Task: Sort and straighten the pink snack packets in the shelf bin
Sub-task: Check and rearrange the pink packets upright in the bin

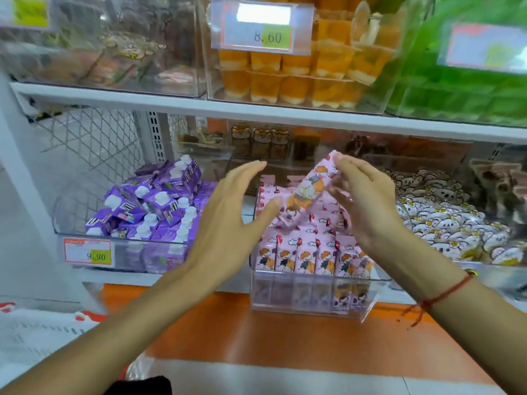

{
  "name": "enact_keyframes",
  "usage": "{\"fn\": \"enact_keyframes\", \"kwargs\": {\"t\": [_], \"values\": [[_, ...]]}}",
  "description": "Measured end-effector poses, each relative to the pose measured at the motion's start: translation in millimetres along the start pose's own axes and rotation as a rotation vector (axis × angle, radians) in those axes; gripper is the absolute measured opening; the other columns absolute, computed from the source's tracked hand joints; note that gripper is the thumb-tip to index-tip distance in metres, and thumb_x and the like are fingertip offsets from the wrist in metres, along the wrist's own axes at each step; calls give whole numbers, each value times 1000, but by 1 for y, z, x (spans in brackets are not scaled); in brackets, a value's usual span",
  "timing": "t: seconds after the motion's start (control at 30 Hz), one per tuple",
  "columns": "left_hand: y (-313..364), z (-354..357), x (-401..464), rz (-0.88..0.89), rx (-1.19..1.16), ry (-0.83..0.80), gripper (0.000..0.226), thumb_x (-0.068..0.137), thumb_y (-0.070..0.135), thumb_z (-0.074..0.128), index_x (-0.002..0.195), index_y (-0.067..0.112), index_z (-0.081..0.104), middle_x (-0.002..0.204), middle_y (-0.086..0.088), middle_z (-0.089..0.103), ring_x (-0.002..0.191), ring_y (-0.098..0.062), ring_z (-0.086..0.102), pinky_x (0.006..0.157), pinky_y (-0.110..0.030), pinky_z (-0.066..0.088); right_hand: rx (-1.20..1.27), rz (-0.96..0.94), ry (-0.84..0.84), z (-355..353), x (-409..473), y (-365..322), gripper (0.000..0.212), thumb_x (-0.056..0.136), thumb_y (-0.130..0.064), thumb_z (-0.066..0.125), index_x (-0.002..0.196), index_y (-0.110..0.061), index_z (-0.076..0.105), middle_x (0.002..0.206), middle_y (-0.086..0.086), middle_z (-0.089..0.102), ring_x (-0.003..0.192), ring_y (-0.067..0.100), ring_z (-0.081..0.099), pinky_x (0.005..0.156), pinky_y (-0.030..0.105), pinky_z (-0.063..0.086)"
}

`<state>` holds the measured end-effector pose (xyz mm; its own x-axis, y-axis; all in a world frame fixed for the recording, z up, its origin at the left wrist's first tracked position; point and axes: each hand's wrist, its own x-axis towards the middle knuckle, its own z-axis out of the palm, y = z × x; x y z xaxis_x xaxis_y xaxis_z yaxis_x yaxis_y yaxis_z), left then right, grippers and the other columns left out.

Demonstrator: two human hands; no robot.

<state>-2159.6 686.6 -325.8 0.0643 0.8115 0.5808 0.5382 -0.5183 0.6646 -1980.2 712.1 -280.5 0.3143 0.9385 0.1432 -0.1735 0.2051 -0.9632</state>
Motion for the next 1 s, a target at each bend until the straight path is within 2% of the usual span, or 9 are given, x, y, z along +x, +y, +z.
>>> {"fn": "enact_keyframes", "kwargs": {"t": [0.1, 0.2, 0.27, 0.4, 0.57, 0.67, 0.77, 0.87, 1.0], "values": [[15, 2, -3, -33, -104, -147, 49, 87, 54, 52, 133, 38, 49, 126, 28, 53, 116, 14, 46, 99, -11, 36, 5, -4, -92, -5, -19, -7, 9, 91, -20, 63, 91, -16, 70, 75, 0, 66, 62, 7, 57, 56, 15, 48], [20, 4, -9, -98, -203, -248, 33, 83, 57, 50, 110, 42, 60, 100, 22, 67, 89, 4, 61, 81, -26, 50, -15, 1, -117, -4, -25, 3, 10, 91, -20, 63, 90, -15, 71, 76, 0, 66, 62, 7, 56, 56, 14, 47], [18, 4, -9, -135, -244, -238, 19, 85, 48, 59, 102, 40, 61, 93, 20, 67, 81, 2, 63, 77, -28, 52, 24, 60, -150, 0, -26, 10, 11, 92, -19, 61, 88, -14, 70, 70, -4, 68, 59, 5, 59, 56, 14, 48], [12, -1, -5, -198, -285, -222, 26, 84, 35, 67, 110, 30, 64, 92, 16, 67, 81, 4, 63, 76, -21, 53, 120, 156, -216, 5, -22, 13, 15, 93, -21, 59, 86, -13, 69, 67, -6, 68, 60, 3, 62, 59, 14, 51], [9, 6, -12, -120, -222, -158, 14, 86, 38, 63, 98, 44, 58, 95, 31, 63, 83, 4, 63, 72, -17, 50, 134, 228, -390, -1, -29, 19, 38, 101, -36, 37, 120, -12, 60, 110, 2, 72, 102, 12, 68, 83, 24, 55], [9, 10, -16, -84, -197, -107, 12, 87, 42, 62, 98, 41, 57, 96, 31, 63, 83, 4, 64, 71, -22, 53, 176, 224, -474, -5, -35, 18, 40, 102, -32, 35, 130, -11, 52, 121, 6, 67, 113, 17, 63, 90, 27, 54], [9, 12, -18, -65, -135, -87, 13, 91, 47, 58, 103, 43, 54, 101, 29, 65, 93, 6, 64, 82, -34, 55, 50, 147, -457, -7, -37, 18, 40, 97, -18, 49, 136, -11, 45, 117, 6, 69, 110, 17, 65, 96, 32, 52], [13, 15, -19, 18, 35, -68, 36, 87, 59, 49, 119, 45, 54, 117, 23, 63, 104, -1, 60, 89, -26, 49, -24, 11, -290, -7, -40, 21, 51, 91, -15, 60, 139, -15, 42, 104, -2, 73, 94, 4, 68, 85, 23, 56], [12, 14, -15, 93, 160, -58, 48, 85, 50, 64, 130, 34, 57, 121, 19, 60, 106, -5, 57, 86, -29, 51, -32, -138, -271, -7, -40, 24, 33, 81, -10, 71, 107, -23, 54, 85, -15, 74, 82, 3, 70, 73, 18, 56]]}}
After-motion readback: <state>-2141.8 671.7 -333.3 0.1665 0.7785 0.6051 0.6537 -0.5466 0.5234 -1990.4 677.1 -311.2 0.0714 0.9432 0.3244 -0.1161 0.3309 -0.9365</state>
